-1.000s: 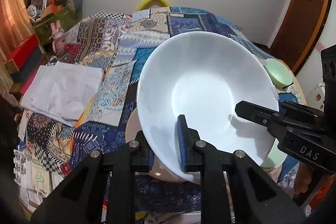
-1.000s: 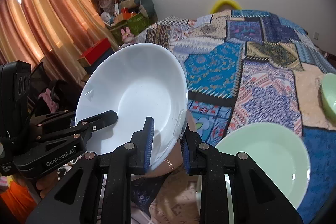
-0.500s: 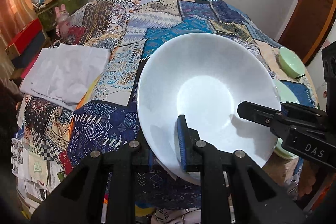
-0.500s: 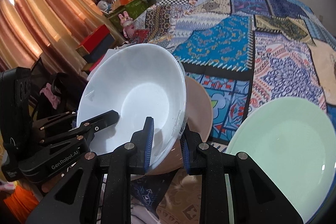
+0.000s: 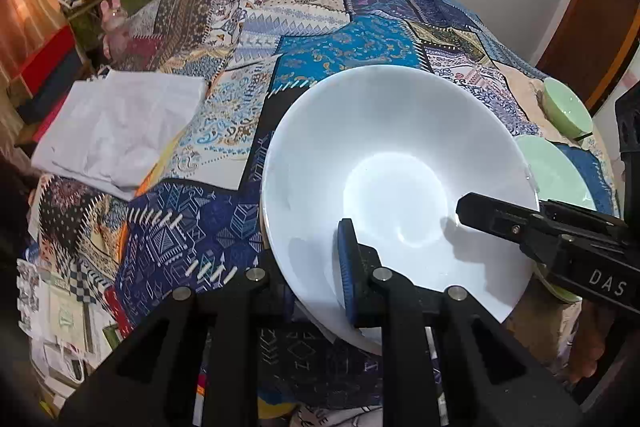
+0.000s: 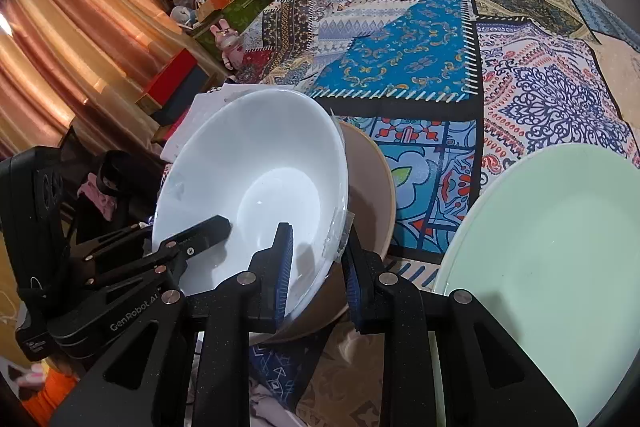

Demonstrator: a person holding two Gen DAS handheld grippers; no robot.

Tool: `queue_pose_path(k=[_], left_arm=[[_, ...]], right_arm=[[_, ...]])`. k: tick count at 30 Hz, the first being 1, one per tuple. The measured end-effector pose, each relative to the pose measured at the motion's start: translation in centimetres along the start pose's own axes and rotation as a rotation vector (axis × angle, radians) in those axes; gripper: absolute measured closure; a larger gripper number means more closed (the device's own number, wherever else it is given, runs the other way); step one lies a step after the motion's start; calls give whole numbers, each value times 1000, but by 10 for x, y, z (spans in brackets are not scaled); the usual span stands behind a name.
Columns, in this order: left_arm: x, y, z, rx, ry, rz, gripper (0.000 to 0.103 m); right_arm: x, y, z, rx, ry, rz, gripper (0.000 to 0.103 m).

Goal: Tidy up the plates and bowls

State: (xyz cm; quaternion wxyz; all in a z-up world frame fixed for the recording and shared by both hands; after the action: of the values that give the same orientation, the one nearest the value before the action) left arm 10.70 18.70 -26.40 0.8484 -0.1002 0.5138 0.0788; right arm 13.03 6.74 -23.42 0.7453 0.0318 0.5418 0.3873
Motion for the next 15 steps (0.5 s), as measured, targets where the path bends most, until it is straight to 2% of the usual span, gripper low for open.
queue_pose_path(k=[15], left_arm=[[3, -5, 3, 69, -43, 82, 83]], right_arm=[[-5, -4, -2, -7, 13, -20, 75]])
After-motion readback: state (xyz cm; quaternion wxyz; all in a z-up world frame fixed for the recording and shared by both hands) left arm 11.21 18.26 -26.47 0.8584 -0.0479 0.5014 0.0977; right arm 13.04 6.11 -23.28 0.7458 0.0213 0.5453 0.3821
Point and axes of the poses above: each gripper's, at about its wrist camera, not at the fingertips, and x roughly the way its jaws point, y to its left, z to its top, the point moved 8 cm from there along x, roughly the way its jaws point, and after that the axes turned 6 degrees about y, right-handed, at the moved point
